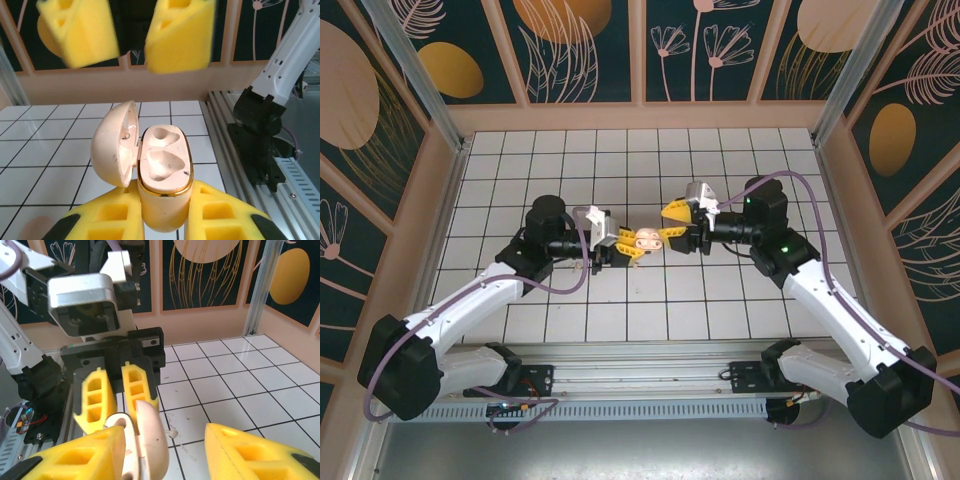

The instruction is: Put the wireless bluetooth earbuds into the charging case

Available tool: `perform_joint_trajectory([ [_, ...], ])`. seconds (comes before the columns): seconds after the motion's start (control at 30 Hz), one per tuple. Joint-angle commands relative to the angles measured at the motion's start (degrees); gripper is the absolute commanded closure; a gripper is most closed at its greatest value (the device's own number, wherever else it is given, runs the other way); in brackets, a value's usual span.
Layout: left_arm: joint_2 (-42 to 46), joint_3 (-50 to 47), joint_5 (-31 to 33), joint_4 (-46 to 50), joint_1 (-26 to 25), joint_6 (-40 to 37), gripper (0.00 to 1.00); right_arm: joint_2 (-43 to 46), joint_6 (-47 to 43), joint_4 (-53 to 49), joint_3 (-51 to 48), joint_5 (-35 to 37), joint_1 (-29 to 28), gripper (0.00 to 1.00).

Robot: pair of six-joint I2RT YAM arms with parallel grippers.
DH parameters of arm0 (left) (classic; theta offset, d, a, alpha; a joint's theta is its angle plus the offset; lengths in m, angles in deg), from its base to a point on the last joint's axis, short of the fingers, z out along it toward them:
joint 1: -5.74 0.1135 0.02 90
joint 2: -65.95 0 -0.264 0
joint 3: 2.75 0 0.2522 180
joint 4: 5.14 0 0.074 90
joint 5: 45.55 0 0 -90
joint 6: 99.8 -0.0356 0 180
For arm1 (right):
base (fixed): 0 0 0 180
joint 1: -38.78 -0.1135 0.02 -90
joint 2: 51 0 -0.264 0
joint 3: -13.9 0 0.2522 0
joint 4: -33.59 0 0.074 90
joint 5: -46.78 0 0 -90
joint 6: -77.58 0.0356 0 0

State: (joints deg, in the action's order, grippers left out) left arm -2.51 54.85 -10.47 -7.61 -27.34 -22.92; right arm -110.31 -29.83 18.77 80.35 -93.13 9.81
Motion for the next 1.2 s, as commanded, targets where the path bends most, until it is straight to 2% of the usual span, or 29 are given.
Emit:
perform_joint_trajectory([
  [0.0, 1.5, -1.3, 0.1, -3.7, 2.8, 1.7, 0.93, 1.1, 4.9, 2.9, 0.8, 3.7, 0.2, 0.55],
  [0.13, 1.4, -2.6, -1.1, -5.2, 7.2, 3.5, 0.95, -0.4, 10.7, 0.3, 3.6, 9.9, -0.3, 0.56],
  [0.3, 1.5, -6.3, -1.0, -12.6, 12.3, 8.8, 0.94, -3.3, 18.4, -2.8, 6.0, 15.7, -1.6, 0.58],
  [0.5, 1.2, -14.7, 1.8, -26.0, 17.8, 17.1, 0.95, -7.4, 25.3, -10.4, 10.5, 26.8, -5.8, 0.6],
  [0.77, 1.4, -21.4, 5.7, -35.9, 22.7, 23.1, 0.96, -13.5, 38.5, -21.9, 14.8, 40.2, -8.5, 0.63],
  [1.0, -2.5, -24.5, 7.7, -44.5, 25.2, 27.8, 0.97, -21.3, 51.7, -34.1, 20.5, 41.5, -9.3, 0.63],
  [1.17, -5.1, -23.1, 8.7, -44.4, 25.4, 28.6, 0.97, -28.0, 55.6, -38.4, 22.3, 38.6, -10.0, 0.63],
])
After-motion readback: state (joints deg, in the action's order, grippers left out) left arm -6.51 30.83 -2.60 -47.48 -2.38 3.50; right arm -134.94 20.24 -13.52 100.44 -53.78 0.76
